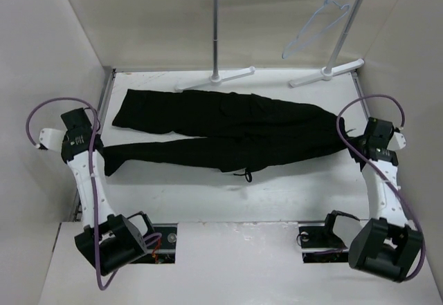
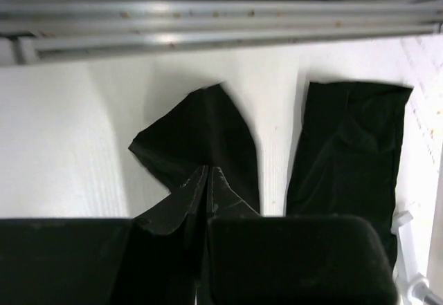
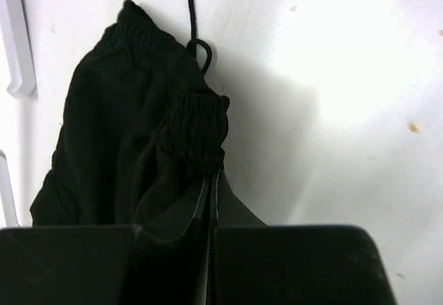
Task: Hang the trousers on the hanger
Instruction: Fold the trousers at the center of the board.
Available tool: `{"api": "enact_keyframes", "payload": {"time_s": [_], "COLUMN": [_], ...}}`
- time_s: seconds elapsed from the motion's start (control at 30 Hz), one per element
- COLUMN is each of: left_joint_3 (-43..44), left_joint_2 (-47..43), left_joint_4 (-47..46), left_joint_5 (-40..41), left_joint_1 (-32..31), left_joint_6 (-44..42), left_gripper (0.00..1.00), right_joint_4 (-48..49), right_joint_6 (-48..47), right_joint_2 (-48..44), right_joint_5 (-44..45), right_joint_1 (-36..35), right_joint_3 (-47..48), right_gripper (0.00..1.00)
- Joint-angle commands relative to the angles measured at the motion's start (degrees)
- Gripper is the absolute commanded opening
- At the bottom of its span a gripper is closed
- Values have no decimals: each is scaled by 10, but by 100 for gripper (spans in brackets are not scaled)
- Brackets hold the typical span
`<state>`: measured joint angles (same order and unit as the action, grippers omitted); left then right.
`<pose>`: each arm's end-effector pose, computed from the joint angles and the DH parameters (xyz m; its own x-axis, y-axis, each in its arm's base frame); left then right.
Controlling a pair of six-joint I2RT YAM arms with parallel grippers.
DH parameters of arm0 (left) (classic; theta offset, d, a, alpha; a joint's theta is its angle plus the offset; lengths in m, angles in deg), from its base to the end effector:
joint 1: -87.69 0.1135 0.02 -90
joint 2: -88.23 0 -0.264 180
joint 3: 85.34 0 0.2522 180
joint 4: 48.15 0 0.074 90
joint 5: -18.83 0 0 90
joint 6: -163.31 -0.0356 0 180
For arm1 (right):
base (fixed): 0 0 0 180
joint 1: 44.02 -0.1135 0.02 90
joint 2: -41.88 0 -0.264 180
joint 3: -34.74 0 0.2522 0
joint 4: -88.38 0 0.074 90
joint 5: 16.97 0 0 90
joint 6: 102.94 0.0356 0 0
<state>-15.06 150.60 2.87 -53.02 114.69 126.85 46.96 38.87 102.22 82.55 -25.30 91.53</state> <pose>0.1964 0.1125 0.3084 0.1481 -0.7823 -0.6051 -0.8665 0.1923 -0.4606 0.2048 -0.0756 0.2502 -0.0780 0.8449 -0.5293 0.7903 0.3760 0.4838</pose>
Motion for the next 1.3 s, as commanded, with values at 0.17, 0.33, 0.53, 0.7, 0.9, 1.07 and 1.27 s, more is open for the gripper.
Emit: {"api": "enact_keyframes", "payload": {"time_s": [0.17,0.33,0.53,0.7,0.9,1.07,1.27], "left_joint_3": [145,243,458,598,740,827,877], "left_joint_2": [13,126,327,478,636,717,767], "left_joint_4": [105,48,29,35,39,28,-13], "left_joint_5": [188,182,191,176,157,149,138], "left_joint_1": [-72,-119,-153,-155,-155,-156,-157], "left_joint_6": [-91,-99,-166,-198,-218,-223,-219], "left_gripper": [0,0,0,0,0,2,11], "right_joint_4": [-87,-39,-34,-21,-30,-71,-107], "right_joint_6": [-36,-36,-59,-66,-69,-76,-81], "right_joint_2": [-119,-31,99,249,409,521,606], "right_joint_5": [105,57,34,-31,-41,-34,-4], "right_joint_1": [-29,-18,-22,-23,-23,-28,-43], "right_joint_3": [-36,28,182,277,404,526,623], "right_gripper": [1,1,2,2,5,6,19]}}
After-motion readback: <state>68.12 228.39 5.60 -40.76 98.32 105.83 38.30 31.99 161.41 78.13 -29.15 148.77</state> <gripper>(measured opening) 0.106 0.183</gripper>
